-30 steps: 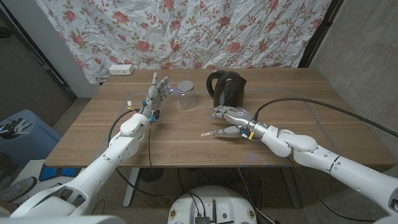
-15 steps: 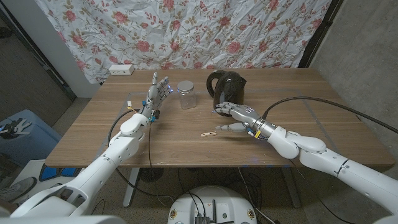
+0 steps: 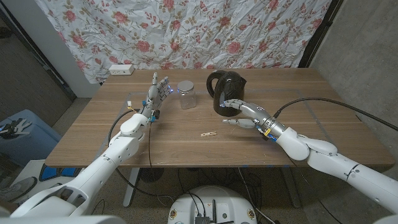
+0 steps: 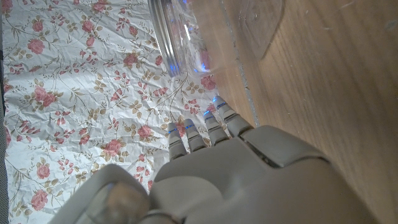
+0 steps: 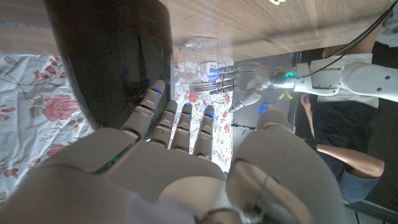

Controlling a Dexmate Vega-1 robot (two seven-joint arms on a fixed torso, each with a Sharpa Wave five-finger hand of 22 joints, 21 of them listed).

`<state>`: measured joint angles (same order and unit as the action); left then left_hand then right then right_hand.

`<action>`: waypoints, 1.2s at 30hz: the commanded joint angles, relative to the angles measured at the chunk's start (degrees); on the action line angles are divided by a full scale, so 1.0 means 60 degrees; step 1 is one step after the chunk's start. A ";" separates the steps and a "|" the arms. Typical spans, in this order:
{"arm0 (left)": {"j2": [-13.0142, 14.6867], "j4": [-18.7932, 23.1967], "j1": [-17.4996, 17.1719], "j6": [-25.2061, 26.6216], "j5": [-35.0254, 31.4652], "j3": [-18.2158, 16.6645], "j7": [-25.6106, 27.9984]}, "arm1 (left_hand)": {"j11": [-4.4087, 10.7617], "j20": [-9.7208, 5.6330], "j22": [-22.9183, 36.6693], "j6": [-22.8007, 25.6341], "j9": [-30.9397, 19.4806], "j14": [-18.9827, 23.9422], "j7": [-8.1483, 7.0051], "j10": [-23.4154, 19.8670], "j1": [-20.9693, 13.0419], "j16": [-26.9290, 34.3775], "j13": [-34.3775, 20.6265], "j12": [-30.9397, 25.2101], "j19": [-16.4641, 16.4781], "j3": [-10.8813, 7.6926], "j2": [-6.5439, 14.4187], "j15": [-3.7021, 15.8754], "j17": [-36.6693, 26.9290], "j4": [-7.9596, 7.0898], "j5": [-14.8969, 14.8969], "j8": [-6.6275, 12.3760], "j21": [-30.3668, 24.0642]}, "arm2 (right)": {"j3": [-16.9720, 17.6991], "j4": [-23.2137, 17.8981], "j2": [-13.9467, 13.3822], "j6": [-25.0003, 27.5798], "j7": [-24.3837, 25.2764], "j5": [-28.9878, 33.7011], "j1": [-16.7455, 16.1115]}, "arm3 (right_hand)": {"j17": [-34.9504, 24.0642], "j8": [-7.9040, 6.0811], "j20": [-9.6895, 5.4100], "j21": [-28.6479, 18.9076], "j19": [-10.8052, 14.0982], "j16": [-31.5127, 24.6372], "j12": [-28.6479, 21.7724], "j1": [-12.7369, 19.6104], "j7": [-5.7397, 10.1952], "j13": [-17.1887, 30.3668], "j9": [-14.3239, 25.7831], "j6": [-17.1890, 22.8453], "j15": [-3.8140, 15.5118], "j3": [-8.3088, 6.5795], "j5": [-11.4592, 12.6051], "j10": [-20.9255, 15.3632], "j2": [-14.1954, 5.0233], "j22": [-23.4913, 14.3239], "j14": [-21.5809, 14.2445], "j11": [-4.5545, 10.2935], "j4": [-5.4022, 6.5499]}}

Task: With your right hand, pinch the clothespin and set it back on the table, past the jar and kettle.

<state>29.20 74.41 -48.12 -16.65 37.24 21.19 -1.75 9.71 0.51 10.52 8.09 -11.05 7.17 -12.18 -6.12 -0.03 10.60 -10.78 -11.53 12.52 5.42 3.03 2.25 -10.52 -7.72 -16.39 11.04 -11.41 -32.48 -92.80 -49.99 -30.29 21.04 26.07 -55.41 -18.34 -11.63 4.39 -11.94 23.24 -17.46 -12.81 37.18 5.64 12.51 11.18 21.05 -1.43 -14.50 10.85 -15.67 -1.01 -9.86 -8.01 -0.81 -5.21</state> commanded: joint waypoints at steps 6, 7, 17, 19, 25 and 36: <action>0.0001 -0.0006 0.0000 -0.0009 0.0001 0.0001 -0.0005 | 0.0059 0.0008 0.0024 0.0003 -0.0046 0.0085 -0.0083 -0.0038 -0.0031 0.0050 -0.0020 -0.0062 0.0079 -0.0005 0.0078 0.0067 -0.0035 -0.0054 -0.0034 0.0059 -0.0070 | 0.1031 0.0793 0.0390 -0.0996 -0.0763 -0.2431 -0.0635 | 0.0004 0.0071 -0.0080 -0.0023 0.0008 0.0009 -0.0024 -0.0110 -0.0049 -0.0034 -0.0024 -0.0088 -0.0152 -0.0023 0.0092 -0.0129 -0.0181 -0.0011 -0.0056 -0.0109 0.0043; 0.0001 -0.0006 0.0000 -0.0009 0.0001 0.0001 -0.0005 | 0.0069 0.0011 0.0024 0.0004 -0.0046 0.0085 -0.0083 -0.0037 -0.0031 0.0050 -0.0020 -0.0061 0.0078 -0.0005 0.0078 0.0067 -0.0035 -0.0054 -0.0034 0.0060 -0.0069 | 0.1093 0.0794 0.0445 -0.0940 -0.0785 -0.2581 -0.0692 | 0.0007 0.0076 -0.0090 -0.0015 -0.0002 0.0015 -0.0019 -0.0128 -0.0039 -0.0039 -0.0028 -0.0096 -0.0143 -0.0019 0.0093 -0.0129 -0.0187 -0.0010 -0.0051 -0.0113 0.0047; 0.0000 -0.0007 -0.0001 -0.0011 0.0000 0.0002 -0.0004 | 0.0081 0.0013 0.0024 0.0004 -0.0046 0.0081 -0.0083 -0.0032 -0.0031 0.0048 -0.0020 -0.0059 0.0081 -0.0006 0.0080 0.0075 -0.0035 -0.0055 -0.0034 0.0060 -0.0071 | 0.1375 0.1219 0.1034 -0.0850 -0.1153 -0.3630 -0.0677 | 0.0082 0.0082 -0.0355 -0.0003 0.0108 0.0100 0.0048 -0.0372 0.0152 -0.0106 -0.0077 -0.0031 0.0131 0.0049 0.0108 -0.0112 -0.0230 -0.0001 -0.0015 -0.0011 0.0071; 0.0000 -0.0007 -0.0002 -0.0011 0.0000 0.0002 -0.0005 | 0.0071 0.0014 0.0024 0.0004 -0.0046 0.0083 -0.0083 -0.0020 -0.0031 0.0049 -0.0020 -0.0054 0.0075 -0.0005 0.0079 0.0061 -0.0035 -0.0055 -0.0034 0.0060 -0.0068 | 0.1415 0.1299 0.1168 -0.0829 -0.1320 -0.4060 -0.0658 | 0.0095 0.0095 -0.0355 0.0002 0.0116 0.0107 0.0050 -0.0395 0.0216 -0.0114 -0.0082 -0.0049 0.0137 0.0055 0.0110 -0.0126 -0.0235 0.0001 -0.0025 -0.0005 0.0068; 0.0001 -0.0005 -0.0003 -0.0011 0.0000 0.0002 -0.0003 | 0.0062 0.0012 0.0024 0.0003 -0.0046 0.0079 -0.0083 -0.0030 -0.0031 0.0047 -0.0020 -0.0058 0.0076 -0.0005 0.0078 0.0062 -0.0035 -0.0055 -0.0033 0.0059 -0.0069 | 0.1350 0.1745 0.1426 -0.0633 -0.2056 -0.4982 -0.0353 | 0.0136 0.0151 -0.0432 0.0015 0.0159 0.0111 0.0097 -0.0574 0.0271 -0.0147 -0.0100 -0.0161 0.0126 0.0101 0.0096 -0.0083 -0.0277 0.0007 -0.0116 0.0000 0.0120; 0.0000 -0.0005 -0.0002 -0.0009 -0.0001 0.0002 -0.0003 | 0.0070 0.0008 0.0024 0.0004 -0.0047 0.0083 -0.0083 -0.0020 -0.0030 0.0049 -0.0020 -0.0054 0.0081 -0.0005 0.0078 0.0067 -0.0035 -0.0055 -0.0033 0.0060 -0.0071 | 0.1506 0.1929 0.1827 -0.0238 -0.2264 -0.5975 -0.0300 | 0.0188 0.0196 -0.0493 0.0077 0.0092 0.0167 0.0137 -0.0843 0.0314 -0.0186 -0.0120 -0.0307 0.0218 0.0185 0.0042 -0.0069 -0.0297 0.0016 -0.0112 0.0045 0.0198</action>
<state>29.20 74.37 -48.13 -16.67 37.24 21.20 -1.78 9.72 0.51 10.52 8.09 -11.04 7.17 -12.18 -6.12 -0.03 10.60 -10.78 -11.53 12.52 5.42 3.03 2.25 -10.52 -7.72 -16.39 11.04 -11.41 -24.60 -83.06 -41.96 -34.00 9.33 -3.58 -57.92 -17.21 -10.76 1.93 -11.64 23.62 -16.51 -12.07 32.64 7.48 11.44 10.39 19.41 -0.49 -13.46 11.30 -15.95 -2.81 -9.59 -8.50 -0.69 -4.17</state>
